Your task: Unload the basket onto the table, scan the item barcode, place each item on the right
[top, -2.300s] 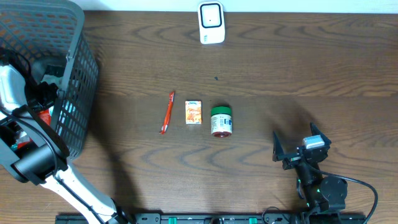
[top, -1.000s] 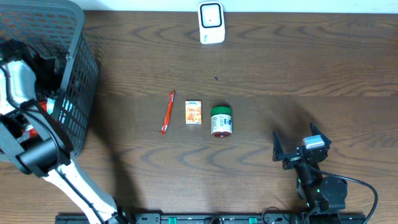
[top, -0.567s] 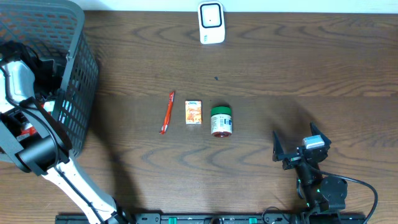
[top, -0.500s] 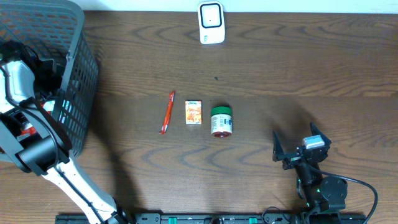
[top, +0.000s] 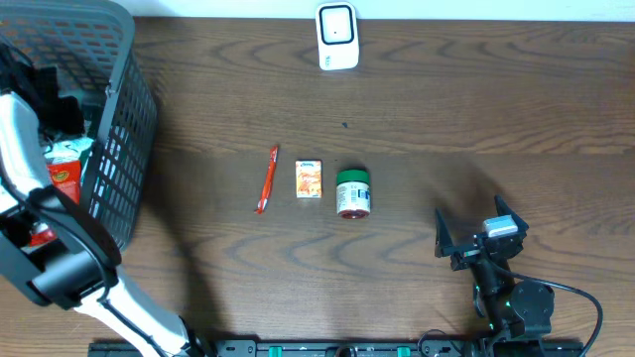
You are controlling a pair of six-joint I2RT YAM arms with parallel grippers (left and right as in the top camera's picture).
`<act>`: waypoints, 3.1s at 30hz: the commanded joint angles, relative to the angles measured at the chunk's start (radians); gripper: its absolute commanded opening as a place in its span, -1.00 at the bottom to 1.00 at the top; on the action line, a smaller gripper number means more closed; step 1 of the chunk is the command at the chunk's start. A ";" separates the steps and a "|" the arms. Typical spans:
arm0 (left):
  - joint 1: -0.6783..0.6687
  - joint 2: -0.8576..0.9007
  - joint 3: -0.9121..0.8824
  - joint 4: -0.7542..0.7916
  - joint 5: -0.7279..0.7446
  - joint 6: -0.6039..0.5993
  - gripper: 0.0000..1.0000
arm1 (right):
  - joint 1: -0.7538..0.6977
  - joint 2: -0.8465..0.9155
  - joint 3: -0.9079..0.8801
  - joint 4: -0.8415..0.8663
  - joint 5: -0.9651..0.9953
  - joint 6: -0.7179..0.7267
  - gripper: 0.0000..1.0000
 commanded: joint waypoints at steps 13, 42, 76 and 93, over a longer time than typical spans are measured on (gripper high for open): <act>-0.003 0.132 -0.163 0.030 0.013 0.029 0.78 | 0.000 -0.003 -0.001 -0.003 -0.008 0.012 0.99; -0.010 0.185 -0.167 0.045 0.050 0.160 0.81 | 0.000 -0.003 -0.001 -0.003 -0.008 0.012 0.99; -0.010 -0.385 -0.087 0.057 0.005 0.022 -0.85 | 0.000 -0.003 -0.001 -0.003 -0.008 0.012 0.99; -0.011 0.033 -0.132 0.077 0.100 0.013 -0.66 | 0.000 -0.003 -0.001 -0.003 -0.008 0.012 0.99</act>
